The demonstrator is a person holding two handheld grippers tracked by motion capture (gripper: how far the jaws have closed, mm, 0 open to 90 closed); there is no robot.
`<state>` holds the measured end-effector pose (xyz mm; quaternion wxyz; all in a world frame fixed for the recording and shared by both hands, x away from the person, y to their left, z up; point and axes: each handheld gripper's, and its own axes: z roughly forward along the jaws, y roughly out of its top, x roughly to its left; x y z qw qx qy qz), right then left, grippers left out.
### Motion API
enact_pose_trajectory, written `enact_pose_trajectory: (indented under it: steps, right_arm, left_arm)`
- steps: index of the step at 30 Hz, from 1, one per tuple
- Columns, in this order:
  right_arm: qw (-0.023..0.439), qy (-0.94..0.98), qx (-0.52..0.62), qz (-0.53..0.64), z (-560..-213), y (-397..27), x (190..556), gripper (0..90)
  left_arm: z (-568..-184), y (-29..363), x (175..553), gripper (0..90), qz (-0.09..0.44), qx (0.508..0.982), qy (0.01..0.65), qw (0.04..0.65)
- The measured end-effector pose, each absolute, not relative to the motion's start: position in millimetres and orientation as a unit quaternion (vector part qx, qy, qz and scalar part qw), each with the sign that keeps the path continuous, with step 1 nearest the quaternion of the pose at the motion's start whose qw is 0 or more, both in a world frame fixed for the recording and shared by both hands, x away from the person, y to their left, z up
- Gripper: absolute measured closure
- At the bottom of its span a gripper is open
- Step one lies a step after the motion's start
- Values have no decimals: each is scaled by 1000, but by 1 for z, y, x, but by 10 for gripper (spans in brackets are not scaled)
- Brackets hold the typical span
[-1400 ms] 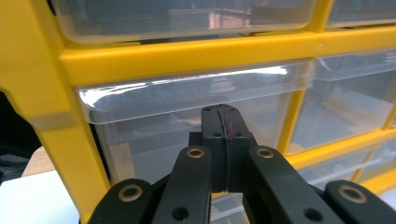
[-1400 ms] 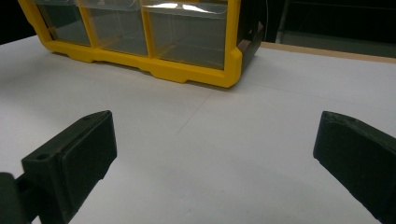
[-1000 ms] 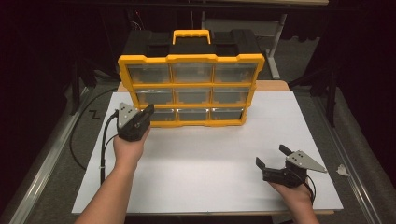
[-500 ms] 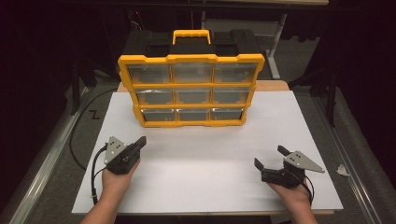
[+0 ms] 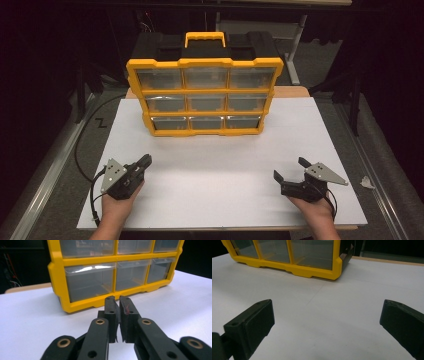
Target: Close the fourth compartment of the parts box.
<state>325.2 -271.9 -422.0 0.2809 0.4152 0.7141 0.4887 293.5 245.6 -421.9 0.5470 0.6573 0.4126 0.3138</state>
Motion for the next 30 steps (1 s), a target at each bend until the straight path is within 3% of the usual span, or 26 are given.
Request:
enact_pose_trajectory:
  steps: [2, 3, 11, 16, 30]
  right_arm:
    - [280, 714, 416, 488, -422, -272, 325, 7]
    - [279, 714, 419, 487, -423, -272, 325, 8]
    - [276, 717, 416, 487, -424, -271, 325, 8]
    - [276, 718, 410, 490, -423, -271, 325, 7]
    - [277, 720, 403, 493, -422, -270, 326, 7]
  left_arm:
    - [-423, 246, 295, 762, 309, 658, 414, 548]
    - [-425, 246, 296, 636, 304, 661, 415, 546]
    - [-426, 246, 298, 305, 306, 664, 421, 537]
    - [-426, 245, 304, 2, 307, 667, 459, 501]
    - [-425, 245, 302, 0, 291, 683, 442, 504]
